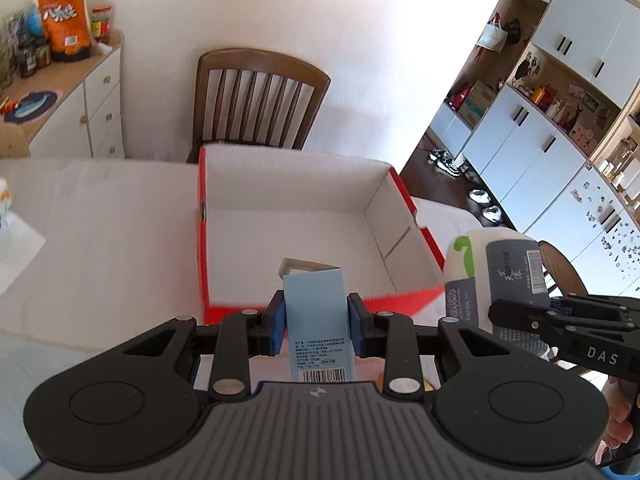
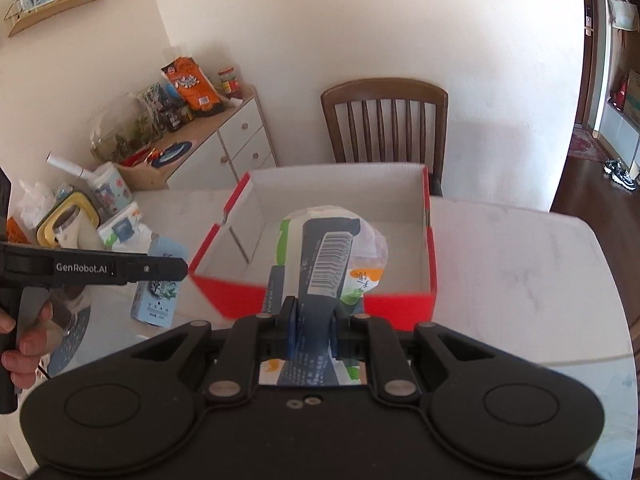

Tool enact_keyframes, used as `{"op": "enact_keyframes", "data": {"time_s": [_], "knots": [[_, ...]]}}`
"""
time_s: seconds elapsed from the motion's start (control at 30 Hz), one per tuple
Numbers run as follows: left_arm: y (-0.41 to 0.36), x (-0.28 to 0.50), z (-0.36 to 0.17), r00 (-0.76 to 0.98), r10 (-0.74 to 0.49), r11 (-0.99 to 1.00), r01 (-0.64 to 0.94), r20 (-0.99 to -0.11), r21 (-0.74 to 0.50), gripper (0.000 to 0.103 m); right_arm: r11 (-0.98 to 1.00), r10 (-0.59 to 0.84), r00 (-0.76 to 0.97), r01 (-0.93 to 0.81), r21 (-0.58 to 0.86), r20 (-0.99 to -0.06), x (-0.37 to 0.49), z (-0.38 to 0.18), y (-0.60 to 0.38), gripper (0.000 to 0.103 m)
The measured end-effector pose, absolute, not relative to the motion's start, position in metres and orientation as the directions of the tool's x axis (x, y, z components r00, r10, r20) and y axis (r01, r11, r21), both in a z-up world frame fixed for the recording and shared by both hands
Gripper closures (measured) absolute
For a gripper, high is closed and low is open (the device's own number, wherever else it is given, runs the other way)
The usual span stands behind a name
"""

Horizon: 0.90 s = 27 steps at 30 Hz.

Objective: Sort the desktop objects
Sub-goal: 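Carry the carton and the pack with both tools over the red box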

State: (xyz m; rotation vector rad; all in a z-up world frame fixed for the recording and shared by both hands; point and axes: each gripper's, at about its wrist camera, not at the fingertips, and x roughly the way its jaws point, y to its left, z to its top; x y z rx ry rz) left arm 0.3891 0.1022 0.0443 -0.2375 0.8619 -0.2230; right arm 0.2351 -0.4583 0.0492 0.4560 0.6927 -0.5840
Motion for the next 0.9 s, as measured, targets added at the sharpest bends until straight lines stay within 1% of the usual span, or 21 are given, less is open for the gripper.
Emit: {"op": "enact_keyframes", "data": {"time_s": [0.23, 0.47, 0.6, 0.9], "knots": [[0.094, 0.429, 0.045, 0.63, -0.272, 0.959, 0.116, -0.728, -0.258, 0.073, 0.738, -0.355, 0.606, 0.649, 0.184, -0.711, 0.261, 0.043, -0.493, 0.089], [0.088, 0.469, 0.035, 0.622, -0.253, 0.966, 0.119, -0.74, -0.23, 0.073, 0.737, -0.369, 0.583, 0.658, 0.154, -0.724, 0.287, 0.031, -0.522, 0.089], [0.082, 0.488, 0.023, 0.623, -0.245, 0.969, 0.132, -0.743, -0.209, 0.073, 0.731, -0.377, 0.565, 0.668, 0.139, -0.734, 0.301, 0.021, -0.536, 0.089], [0.066, 0.519, -0.016, 0.564, -0.236, 0.972, 0.156, -0.791, -0.178, 0.073, 0.722, -0.346, 0.529, 0.677, 0.14, -0.775, 0.326, -0.015, -0.553, 0.089]]}}
